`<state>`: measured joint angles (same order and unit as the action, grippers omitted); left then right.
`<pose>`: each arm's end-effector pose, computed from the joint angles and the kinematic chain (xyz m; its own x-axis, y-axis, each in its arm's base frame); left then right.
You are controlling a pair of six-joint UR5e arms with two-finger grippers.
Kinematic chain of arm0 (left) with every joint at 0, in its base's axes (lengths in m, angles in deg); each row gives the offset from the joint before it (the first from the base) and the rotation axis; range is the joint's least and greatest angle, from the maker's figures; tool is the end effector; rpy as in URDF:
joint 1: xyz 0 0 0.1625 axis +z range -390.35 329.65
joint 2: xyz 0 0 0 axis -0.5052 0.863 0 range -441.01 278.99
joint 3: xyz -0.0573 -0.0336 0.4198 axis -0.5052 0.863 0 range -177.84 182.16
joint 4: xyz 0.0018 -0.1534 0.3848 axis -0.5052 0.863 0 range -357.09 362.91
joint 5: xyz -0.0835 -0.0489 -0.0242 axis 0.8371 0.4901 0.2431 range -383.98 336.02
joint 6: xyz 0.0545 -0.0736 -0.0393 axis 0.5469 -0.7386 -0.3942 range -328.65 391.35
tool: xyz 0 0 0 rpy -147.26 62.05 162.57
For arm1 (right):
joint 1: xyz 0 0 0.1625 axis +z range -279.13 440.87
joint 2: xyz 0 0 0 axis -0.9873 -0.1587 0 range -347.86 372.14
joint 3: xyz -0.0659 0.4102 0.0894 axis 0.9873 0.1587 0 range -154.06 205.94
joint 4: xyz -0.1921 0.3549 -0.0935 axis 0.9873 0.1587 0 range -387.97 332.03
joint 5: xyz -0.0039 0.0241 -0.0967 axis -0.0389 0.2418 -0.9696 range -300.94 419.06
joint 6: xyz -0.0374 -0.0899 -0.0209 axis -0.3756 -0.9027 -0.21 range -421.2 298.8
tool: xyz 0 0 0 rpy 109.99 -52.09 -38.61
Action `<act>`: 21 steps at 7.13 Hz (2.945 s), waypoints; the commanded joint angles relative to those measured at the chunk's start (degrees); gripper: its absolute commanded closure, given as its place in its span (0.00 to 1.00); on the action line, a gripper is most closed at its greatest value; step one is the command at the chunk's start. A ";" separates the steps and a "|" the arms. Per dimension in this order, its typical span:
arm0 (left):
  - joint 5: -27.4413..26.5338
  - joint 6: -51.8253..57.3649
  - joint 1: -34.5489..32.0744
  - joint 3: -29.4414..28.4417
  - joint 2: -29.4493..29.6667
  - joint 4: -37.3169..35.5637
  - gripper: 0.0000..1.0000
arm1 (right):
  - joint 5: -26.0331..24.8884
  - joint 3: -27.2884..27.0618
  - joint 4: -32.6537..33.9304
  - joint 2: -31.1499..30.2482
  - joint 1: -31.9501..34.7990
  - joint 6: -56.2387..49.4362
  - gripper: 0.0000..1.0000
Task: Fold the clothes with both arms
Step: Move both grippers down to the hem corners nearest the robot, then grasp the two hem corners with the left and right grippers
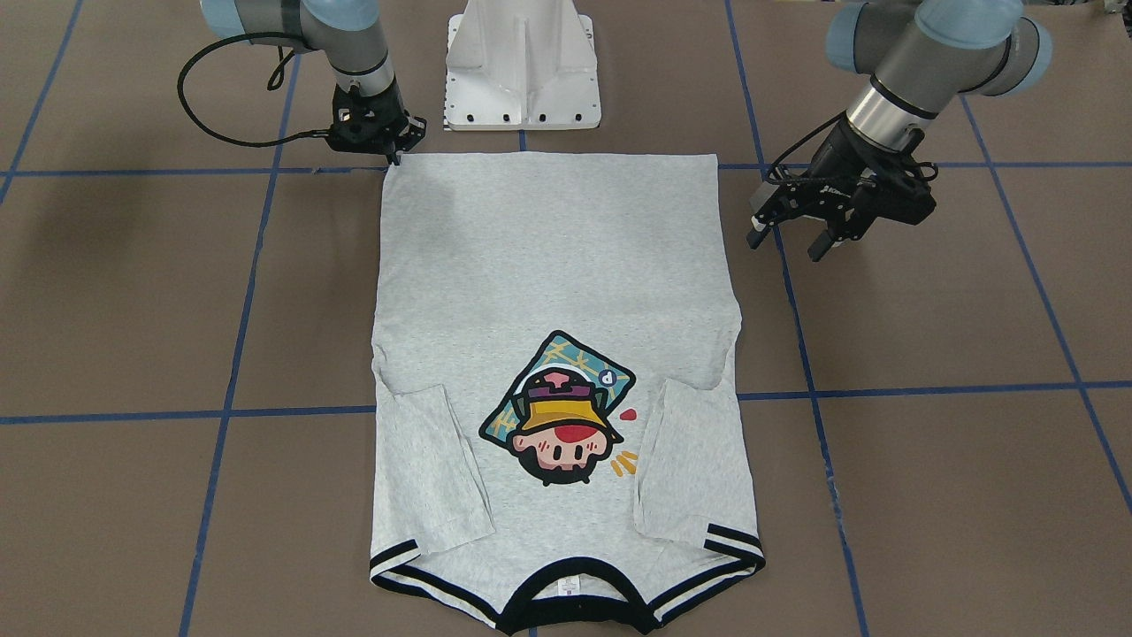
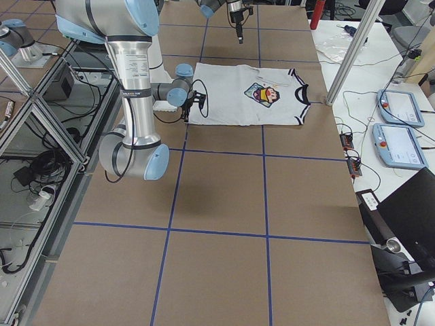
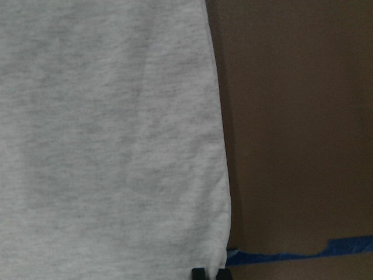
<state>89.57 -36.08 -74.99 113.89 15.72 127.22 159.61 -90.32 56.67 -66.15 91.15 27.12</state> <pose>0.3053 -0.4330 0.3509 0.4509 0.0491 -0.8912 0.2365 0.9562 0.1723 -0.5060 -0.2088 0.3402 0.7170 0.1009 0.6898 -0.0309 0.9931 -0.1131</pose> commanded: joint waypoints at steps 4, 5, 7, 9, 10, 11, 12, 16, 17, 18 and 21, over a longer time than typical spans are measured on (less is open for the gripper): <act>-6.00 -10.47 11.26 7.19 -9.71 -0.46 0.01 | -0.27 -4.32 0.09 0.42 0.70 0.01 1.00; -11.10 -18.27 18.46 7.28 -9.63 -0.73 0.01 | -0.27 -4.67 0.09 0.51 1.31 0.01 1.00; -18.07 -27.98 28.95 7.46 -8.67 -5.88 0.01 | 0.09 -4.59 0.00 0.77 1.93 -0.08 1.00; -19.67 -28.55 30.66 6.67 -8.84 -6.53 0.01 | -0.09 -4.33 0.00 0.77 1.85 -0.08 1.00; -19.68 -28.63 32.06 6.67 -8.75 -7.57 0.01 | -0.09 -4.33 0.00 0.77 1.85 -0.08 1.00; -19.68 -28.98 32.51 6.67 -8.49 -9.33 0.02 | -0.09 -4.24 0.00 0.77 1.85 -0.08 1.00; -19.68 -28.98 32.60 6.58 -8.58 -9.52 0.02 | -0.09 -4.24 0.00 0.77 1.85 -0.08 1.00; -19.68 -29.07 34.44 6.32 -8.14 -12.68 0.08 | -0.09 -4.24 0.00 0.77 1.85 -0.08 1.00; -19.68 -29.07 34.79 6.23 -8.14 -12.77 0.11 | -0.09 -4.24 0.00 0.77 1.85 -0.08 1.00; -19.68 -29.25 34.80 6.23 -8.14 -12.77 0.16 | -0.09 -4.24 0.00 0.77 1.93 -0.08 1.00; -19.68 -29.25 34.88 6.05 -7.96 -14.44 0.27 | 0.00 -4.32 0.00 0.77 1.93 -0.08 1.00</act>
<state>69.89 -65.32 -40.15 119.99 7.70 113.47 159.57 -94.59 56.67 -65.38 93.08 27.04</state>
